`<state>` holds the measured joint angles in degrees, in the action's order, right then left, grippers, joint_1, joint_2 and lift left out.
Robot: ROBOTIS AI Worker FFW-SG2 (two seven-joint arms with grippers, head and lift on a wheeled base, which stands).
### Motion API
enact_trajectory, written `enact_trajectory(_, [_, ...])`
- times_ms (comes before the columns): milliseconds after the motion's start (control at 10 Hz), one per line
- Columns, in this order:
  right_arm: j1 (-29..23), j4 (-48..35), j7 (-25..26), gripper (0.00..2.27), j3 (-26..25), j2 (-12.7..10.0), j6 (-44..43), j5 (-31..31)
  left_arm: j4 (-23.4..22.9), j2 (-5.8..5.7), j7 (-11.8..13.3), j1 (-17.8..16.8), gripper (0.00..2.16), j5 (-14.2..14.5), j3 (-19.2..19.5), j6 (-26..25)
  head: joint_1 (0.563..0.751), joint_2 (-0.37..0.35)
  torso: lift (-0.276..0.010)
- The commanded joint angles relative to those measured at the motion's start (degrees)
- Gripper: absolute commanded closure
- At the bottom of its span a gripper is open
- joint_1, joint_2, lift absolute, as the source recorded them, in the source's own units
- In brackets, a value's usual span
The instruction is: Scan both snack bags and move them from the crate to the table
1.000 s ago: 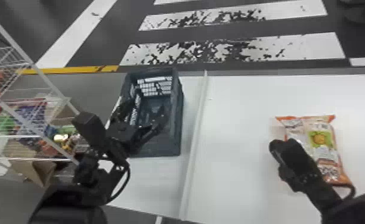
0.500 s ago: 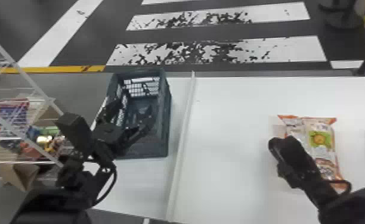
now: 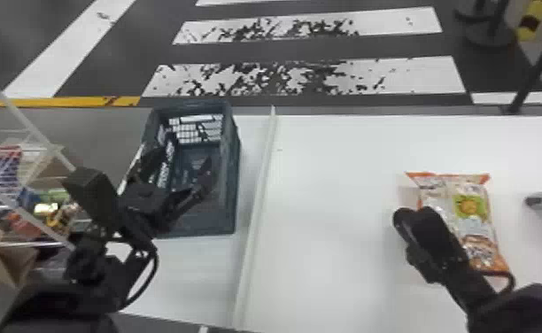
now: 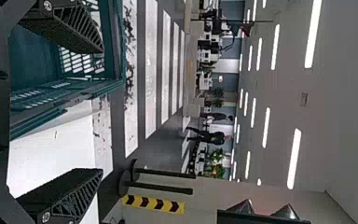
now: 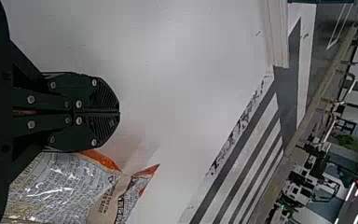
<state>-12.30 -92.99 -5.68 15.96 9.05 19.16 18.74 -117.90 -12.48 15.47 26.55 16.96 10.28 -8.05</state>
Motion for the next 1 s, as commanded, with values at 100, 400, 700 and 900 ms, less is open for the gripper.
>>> enact_trajectory(100, [-3.9, -6.9, -1.2, 2.21, -0.1, 0.4, -0.6, -1.8, 0.1, 0.00, 0.0, 0.0, 0.09, 0.0, 0.0, 0.0, 0.695, 0.170, -0.088])
enact_trajectory(400, [-9.3, -19.8, -4.3, 0.82, -6.2, 0.6, -0.4, -9.3, -0.1, -0.17, 0.2, 0.0, 0.09, 0.0, 0.1, 0.0, 0.695, 0.197, -0.088])
enact_trajectory(700, [-9.9, -22.4, -4.3, 0.17, -17.8, 0.5, 2.2, -13.5, -0.1, -0.17, 0.4, -0.1, 0.09, 0.0, 0.2, 0.0, 0.695, 0.132, -0.088])
enact_trajectory(900, [-9.6, -20.1, -5.0, 0.15, -25.1, 0.6, 1.9, -15.1, 0.2, -0.17, 0.4, -0.4, 0.09, 0.0, 0.1, 0.0, 0.695, 0.026, -0.088])
